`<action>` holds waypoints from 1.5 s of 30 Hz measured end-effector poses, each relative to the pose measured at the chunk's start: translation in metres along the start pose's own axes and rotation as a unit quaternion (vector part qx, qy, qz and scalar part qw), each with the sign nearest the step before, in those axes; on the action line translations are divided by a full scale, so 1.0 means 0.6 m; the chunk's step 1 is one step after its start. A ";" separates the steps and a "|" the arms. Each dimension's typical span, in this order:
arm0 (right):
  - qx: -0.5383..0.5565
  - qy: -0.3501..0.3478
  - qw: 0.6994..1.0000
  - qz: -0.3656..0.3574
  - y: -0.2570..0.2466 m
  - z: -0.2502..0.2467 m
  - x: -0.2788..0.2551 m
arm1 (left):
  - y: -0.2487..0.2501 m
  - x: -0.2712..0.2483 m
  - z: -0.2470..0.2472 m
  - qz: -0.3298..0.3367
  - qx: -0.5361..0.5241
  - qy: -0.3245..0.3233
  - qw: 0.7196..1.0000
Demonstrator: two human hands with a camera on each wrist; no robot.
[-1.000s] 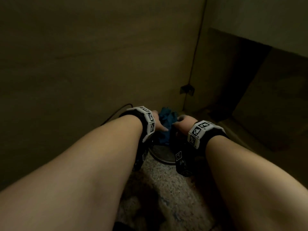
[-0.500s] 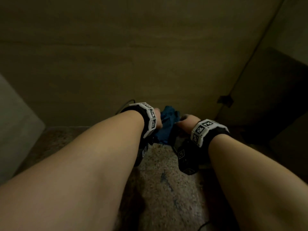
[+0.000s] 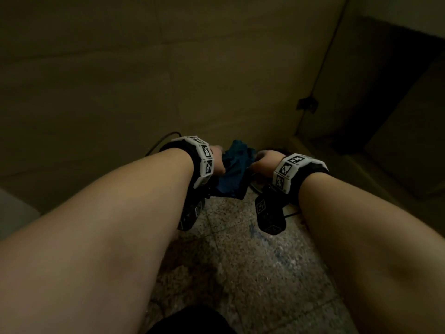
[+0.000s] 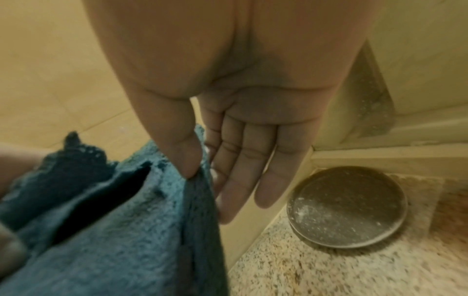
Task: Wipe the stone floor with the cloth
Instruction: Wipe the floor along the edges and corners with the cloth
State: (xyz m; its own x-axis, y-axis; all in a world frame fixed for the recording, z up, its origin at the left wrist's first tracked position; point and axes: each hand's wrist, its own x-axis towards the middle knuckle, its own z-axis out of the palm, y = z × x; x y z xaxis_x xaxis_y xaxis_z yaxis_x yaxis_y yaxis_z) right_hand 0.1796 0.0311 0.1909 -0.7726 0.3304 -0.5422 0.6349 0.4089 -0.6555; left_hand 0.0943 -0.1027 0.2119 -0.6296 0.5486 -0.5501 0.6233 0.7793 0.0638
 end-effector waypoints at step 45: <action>-0.139 0.014 0.989 0.039 0.522 0.007 0.035 | 0.317 0.117 0.389 0.022 -0.301 -0.019 0.953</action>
State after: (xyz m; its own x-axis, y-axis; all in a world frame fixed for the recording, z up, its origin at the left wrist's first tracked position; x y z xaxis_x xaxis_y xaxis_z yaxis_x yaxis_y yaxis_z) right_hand 0.3621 0.1628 -0.0282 -0.7241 0.3909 -0.5682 0.6688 0.5990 -0.4403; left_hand 0.2769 0.0133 -0.0088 -0.5837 0.5828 -0.5654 0.2633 0.7946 0.5472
